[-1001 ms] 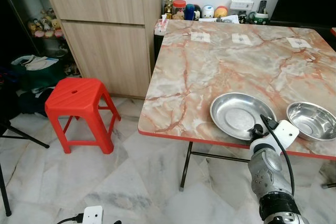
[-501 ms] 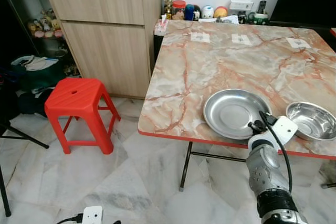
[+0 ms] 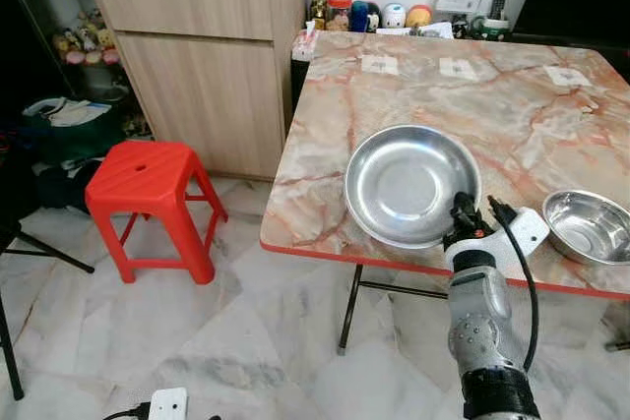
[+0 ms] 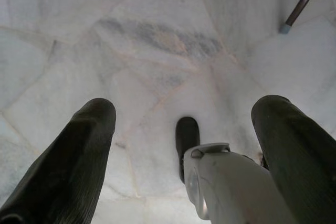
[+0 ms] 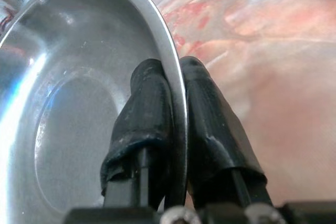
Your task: Setting the table
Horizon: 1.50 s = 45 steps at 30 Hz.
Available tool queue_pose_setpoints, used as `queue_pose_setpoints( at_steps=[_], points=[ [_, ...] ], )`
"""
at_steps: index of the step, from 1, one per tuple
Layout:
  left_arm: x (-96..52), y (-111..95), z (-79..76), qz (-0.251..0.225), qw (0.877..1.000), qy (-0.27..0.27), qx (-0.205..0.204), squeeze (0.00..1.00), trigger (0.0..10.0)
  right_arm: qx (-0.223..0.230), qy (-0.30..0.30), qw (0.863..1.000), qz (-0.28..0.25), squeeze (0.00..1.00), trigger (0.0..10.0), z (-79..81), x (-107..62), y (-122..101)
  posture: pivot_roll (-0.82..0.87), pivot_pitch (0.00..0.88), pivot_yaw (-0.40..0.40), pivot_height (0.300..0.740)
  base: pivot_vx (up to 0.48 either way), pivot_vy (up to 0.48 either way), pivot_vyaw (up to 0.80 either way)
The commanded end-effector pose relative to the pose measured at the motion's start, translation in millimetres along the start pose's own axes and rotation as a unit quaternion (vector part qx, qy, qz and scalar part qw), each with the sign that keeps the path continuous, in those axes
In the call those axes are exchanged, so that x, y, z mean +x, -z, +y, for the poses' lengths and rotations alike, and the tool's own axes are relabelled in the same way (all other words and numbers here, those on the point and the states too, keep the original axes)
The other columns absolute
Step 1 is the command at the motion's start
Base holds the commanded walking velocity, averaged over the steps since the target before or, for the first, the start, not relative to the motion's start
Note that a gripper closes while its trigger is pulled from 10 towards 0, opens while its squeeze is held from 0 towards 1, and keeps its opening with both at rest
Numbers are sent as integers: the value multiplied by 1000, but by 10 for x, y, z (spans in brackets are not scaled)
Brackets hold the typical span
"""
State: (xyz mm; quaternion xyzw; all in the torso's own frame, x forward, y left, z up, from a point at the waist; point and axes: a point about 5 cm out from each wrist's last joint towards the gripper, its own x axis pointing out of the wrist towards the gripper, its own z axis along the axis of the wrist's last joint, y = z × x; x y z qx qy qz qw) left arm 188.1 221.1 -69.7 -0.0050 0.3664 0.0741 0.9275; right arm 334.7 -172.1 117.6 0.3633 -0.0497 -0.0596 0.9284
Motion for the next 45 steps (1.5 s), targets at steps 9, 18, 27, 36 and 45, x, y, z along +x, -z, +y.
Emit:
queue_pose_setpoints(
  at_steps=[9,18,27,36,45],
  points=[
    [-79,183,118,25,999,-21,11,0,10000,3,-50,999,-13,0,0,46,-52,-100,67,119,-48,740,0,0,0],
    [-90,184,172,22,999,-29,16,0,10000,-140,-150,978,-28,0,10000,197,-36,-320,54,116,-42,740,0,0,0],
    [-95,177,205,18,999,-35,10,0,10000,-105,-157,981,-50,0,10000,295,-64,-450,57,94,-53,740,0,0,0],
    [-91,174,188,19,999,-30,15,0,10000,-89,-140,985,-50,0,10000,307,-210,-352,39,67,-38,740,0,0,0],
    [-88,168,168,16,999,-25,27,0,10000,-135,-152,978,-50,0,10000,357,-362,-349,27,38,-45,740,0,-249,0]
  ],
)
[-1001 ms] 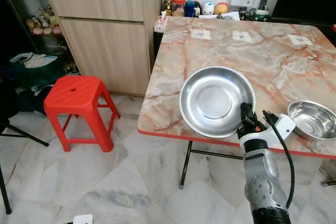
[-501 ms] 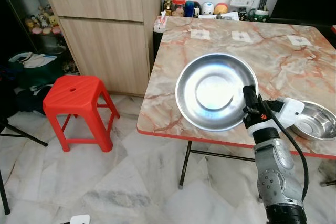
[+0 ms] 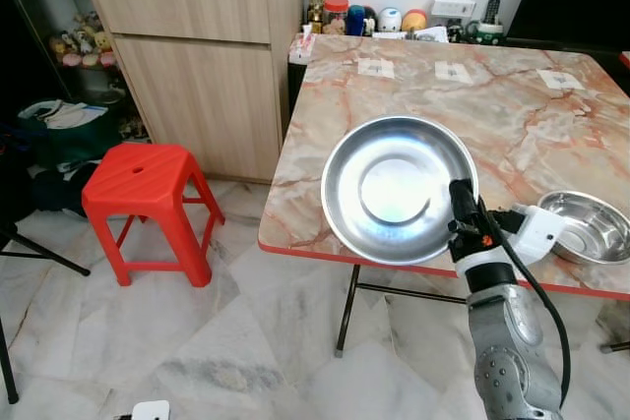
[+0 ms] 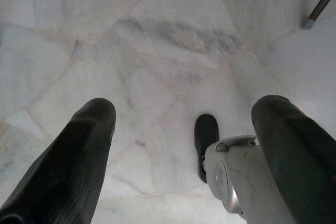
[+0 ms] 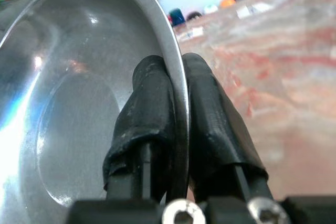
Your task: Setting the table
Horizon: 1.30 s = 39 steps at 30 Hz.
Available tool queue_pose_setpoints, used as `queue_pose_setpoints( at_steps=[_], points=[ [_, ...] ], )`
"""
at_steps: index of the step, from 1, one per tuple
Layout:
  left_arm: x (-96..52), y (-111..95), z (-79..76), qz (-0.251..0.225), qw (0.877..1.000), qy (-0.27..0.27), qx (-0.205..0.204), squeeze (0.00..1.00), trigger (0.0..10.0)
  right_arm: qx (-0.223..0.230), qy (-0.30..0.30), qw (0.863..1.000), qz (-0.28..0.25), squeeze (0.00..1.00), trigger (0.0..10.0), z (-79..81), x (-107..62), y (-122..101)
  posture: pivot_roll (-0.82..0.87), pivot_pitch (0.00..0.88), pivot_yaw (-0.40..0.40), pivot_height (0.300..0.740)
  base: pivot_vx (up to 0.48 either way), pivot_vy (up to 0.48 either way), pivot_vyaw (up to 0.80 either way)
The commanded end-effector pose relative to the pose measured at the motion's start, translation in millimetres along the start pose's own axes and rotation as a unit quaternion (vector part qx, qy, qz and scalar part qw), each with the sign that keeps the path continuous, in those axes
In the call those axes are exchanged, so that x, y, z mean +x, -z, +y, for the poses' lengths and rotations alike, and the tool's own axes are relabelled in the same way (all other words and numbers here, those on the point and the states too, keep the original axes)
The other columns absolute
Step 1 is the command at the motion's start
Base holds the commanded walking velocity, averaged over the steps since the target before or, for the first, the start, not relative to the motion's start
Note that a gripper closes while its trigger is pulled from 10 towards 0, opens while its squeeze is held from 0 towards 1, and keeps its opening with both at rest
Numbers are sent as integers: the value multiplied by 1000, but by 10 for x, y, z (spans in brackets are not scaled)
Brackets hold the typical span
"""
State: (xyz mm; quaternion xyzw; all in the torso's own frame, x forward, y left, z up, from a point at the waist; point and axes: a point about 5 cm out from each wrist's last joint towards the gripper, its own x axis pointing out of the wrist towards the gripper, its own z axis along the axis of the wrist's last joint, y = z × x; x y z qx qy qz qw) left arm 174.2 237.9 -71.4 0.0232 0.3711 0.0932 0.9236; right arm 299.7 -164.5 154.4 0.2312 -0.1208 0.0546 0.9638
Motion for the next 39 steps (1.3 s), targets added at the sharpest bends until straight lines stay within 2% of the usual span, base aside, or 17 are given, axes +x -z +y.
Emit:
queue_pose_setpoints(
  at_steps=[1,7,16,39],
  points=[
    [-24,75,-22,12,1000,4,8,0,10000,-13,-11,1000,-22,0,10000,70,-9,-113,27,36,-45,740,0,-480,0],
    [-27,87,-45,14,1000,8,9,0,10000,-35,-33,999,-26,0,10000,154,-27,-141,26,24,-48,740,0,-480,0],
    [-30,96,-55,15,1000,11,11,0,10000,-32,-26,999,-30,0,10000,169,-10,-171,27,25,-46,740,0,-480,0],
    [-13,56,-74,10,1000,7,8,0,10000,-27,-13,998,-51,0,10000,179,72,-251,35,95,-44,740,0,-480,0]
  ],
)
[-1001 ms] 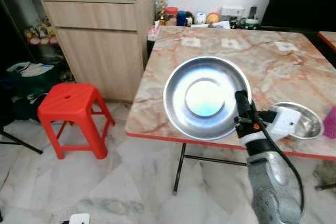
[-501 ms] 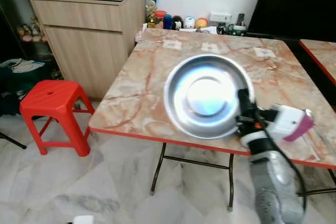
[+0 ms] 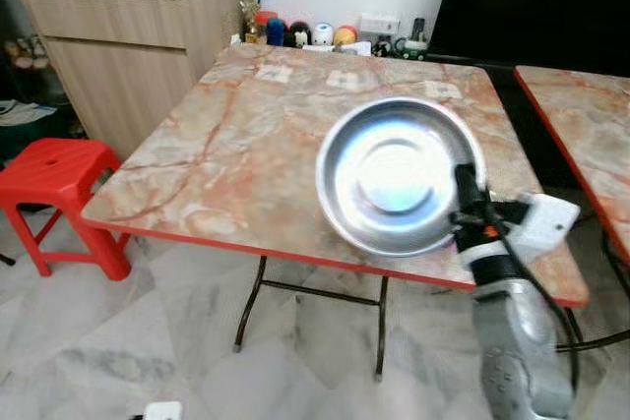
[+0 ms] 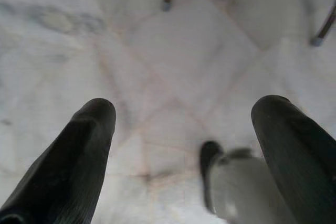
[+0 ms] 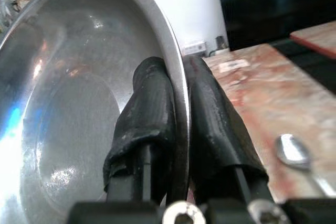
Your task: Setting the table
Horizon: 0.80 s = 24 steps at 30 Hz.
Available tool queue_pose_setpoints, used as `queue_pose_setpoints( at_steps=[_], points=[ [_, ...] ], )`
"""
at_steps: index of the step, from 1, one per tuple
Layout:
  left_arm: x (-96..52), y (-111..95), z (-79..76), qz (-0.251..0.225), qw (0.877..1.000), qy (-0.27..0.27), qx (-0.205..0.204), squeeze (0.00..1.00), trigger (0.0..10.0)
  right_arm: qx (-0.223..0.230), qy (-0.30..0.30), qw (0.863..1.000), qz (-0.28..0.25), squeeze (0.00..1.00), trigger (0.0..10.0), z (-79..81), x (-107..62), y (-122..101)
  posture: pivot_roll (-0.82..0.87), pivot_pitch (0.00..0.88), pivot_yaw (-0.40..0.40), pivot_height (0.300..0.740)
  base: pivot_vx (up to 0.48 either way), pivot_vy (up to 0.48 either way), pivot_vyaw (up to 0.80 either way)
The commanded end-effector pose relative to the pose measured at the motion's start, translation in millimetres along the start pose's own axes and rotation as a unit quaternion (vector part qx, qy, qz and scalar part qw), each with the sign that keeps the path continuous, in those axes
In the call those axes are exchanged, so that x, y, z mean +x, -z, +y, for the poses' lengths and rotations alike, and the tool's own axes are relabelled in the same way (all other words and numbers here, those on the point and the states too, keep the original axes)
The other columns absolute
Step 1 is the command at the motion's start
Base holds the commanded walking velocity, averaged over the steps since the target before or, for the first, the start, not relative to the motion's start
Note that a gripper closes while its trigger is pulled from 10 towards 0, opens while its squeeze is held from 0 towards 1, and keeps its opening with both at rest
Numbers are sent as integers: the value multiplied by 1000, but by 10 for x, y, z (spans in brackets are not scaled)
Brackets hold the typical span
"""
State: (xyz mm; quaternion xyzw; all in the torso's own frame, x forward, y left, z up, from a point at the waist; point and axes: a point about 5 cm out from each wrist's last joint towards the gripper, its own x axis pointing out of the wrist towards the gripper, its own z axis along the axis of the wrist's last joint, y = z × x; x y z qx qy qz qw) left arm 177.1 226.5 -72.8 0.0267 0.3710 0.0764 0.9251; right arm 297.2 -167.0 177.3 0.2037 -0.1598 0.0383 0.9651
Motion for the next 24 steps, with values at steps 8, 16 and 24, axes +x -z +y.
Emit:
queue_pose_setpoints(
  at_steps=[8,16,24],
  points=[
    [-25,67,50,11,1000,-8,-1,0,10000,-1,-4,1000,-16,0,10000,43,60,-62,25,108,-41,740,0,-480,0],
    [-30,77,51,12,1000,-9,-2,0,10000,-4,1,1000,-12,0,10000,24,63,-40,21,114,-41,740,0,-480,0],
    [-39,93,67,13,1000,-10,-4,0,10000,-4,7,1000,-7,0,10000,5,71,-6,28,113,-43,740,0,-480,0]
  ],
)
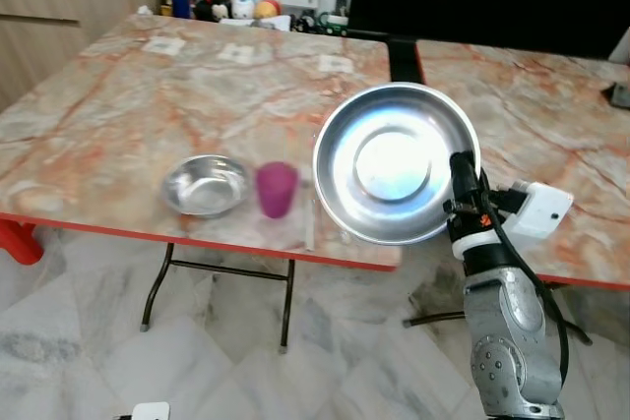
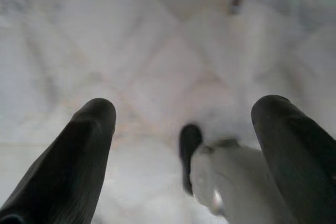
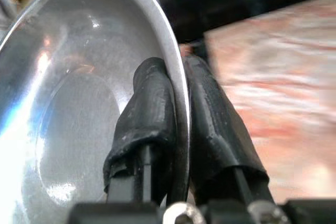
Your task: Setting the table
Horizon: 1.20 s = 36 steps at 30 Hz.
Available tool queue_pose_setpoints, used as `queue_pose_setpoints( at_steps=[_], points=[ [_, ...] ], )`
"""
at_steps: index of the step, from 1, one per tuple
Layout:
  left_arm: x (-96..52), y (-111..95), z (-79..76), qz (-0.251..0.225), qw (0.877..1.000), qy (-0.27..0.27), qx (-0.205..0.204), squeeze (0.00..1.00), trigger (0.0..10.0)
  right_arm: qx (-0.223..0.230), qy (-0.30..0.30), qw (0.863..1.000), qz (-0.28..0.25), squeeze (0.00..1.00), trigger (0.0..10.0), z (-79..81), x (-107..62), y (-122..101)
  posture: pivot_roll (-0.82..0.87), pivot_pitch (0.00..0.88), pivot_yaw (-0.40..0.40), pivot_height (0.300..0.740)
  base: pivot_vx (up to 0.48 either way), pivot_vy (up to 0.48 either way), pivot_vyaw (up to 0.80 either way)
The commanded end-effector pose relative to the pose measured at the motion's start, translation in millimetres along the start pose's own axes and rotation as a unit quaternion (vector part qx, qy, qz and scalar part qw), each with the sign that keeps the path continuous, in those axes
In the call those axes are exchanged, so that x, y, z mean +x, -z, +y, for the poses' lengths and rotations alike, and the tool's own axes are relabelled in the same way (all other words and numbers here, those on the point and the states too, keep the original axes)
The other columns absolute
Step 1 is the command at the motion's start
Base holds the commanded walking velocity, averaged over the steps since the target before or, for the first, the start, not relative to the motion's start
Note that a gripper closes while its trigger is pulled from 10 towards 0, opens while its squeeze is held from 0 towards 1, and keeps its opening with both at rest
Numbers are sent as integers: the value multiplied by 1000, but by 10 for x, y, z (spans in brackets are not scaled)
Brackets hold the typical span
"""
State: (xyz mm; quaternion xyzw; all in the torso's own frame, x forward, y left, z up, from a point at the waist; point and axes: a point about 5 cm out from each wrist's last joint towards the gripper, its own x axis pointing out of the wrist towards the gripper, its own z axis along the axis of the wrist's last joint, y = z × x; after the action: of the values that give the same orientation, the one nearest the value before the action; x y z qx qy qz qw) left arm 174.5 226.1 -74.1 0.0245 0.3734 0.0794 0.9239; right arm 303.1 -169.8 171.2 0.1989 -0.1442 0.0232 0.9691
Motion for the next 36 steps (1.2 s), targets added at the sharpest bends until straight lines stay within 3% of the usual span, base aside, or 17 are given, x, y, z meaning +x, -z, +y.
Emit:
queue_pose_setpoints(
  at_steps=[1,23,36],
  points=[
    [-28,65,74,10,1000,-9,0,0,10000,4,-9,1000,-20,0,10000,62,31,-68,28,114,-42,740,0,-480,0],
    [-39,93,56,12,1000,-3,3,0,10000,-5,36,999,-17,0,10000,-101,43,-49,20,89,-40,740,0,-474,0],
    [-40,95,74,14,1000,-7,-5,0,10000,-20,109,994,-11,0,10000,-313,27,-28,24,106,-40,740,0,0,0]
  ],
)
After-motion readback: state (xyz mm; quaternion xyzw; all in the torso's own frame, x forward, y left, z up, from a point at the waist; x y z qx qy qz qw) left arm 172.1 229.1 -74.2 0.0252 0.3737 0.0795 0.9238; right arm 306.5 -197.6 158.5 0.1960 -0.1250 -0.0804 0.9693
